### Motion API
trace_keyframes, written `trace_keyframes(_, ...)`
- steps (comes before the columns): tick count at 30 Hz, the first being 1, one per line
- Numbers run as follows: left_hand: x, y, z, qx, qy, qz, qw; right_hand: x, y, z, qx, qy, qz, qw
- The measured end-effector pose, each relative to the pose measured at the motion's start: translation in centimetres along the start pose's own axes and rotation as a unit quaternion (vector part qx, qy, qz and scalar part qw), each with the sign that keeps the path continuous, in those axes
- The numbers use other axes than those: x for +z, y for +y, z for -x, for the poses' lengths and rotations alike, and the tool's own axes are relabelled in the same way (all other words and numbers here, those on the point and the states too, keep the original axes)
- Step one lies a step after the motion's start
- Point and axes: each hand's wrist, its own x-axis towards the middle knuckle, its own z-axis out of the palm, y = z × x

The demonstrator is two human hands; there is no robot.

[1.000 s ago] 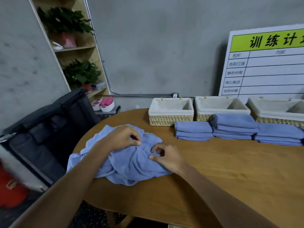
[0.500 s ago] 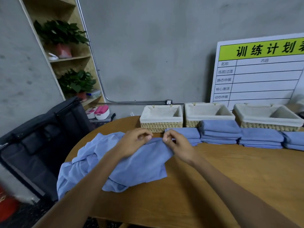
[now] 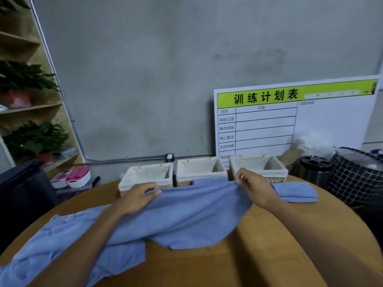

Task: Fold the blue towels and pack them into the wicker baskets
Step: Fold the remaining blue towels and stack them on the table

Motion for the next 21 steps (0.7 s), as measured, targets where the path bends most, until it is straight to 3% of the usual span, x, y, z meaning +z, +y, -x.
trace_keyframes(2,0.8,0.7,-0.8,0.002,0.003,0.002,1.000,-1.5,0.9,0.3,0.033,-0.028,0.157,0.987)
trace_keyframes(4,2.0,2.4,-2.0,0.011,0.002,-0.012,1.000,-1.1,0.5,0.4,0.044,-0.030,0.236,0.970)
trace_keyframes(6,3.4,5.1,-2.9,0.037,0.004,-0.022,0.999,1.1,-1.1,0.5,-0.002,-0.032,0.172,0.985)
trace_keyframes(10,5.2,9.6,-3.6,0.089,0.041,-0.053,0.994,6.4,-5.2,1.0,-0.045,-0.080,-0.081,0.992)
trace_keyframes(13,4.2,9.8,-3.4,0.067,0.052,-0.078,0.993,7.3,-6.5,0.9,-0.040,-0.023,-0.161,0.986)
trace_keyframes(17,1.7,7.1,-2.5,0.026,0.002,-0.086,0.996,5.8,-5.8,0.3,-0.037,0.000,-0.134,0.990)
trace_keyframes(21,-0.3,4.4,-1.5,-0.021,0.004,-0.059,0.998,3.2,-4.3,-0.6,-0.032,0.033,-0.072,0.996)
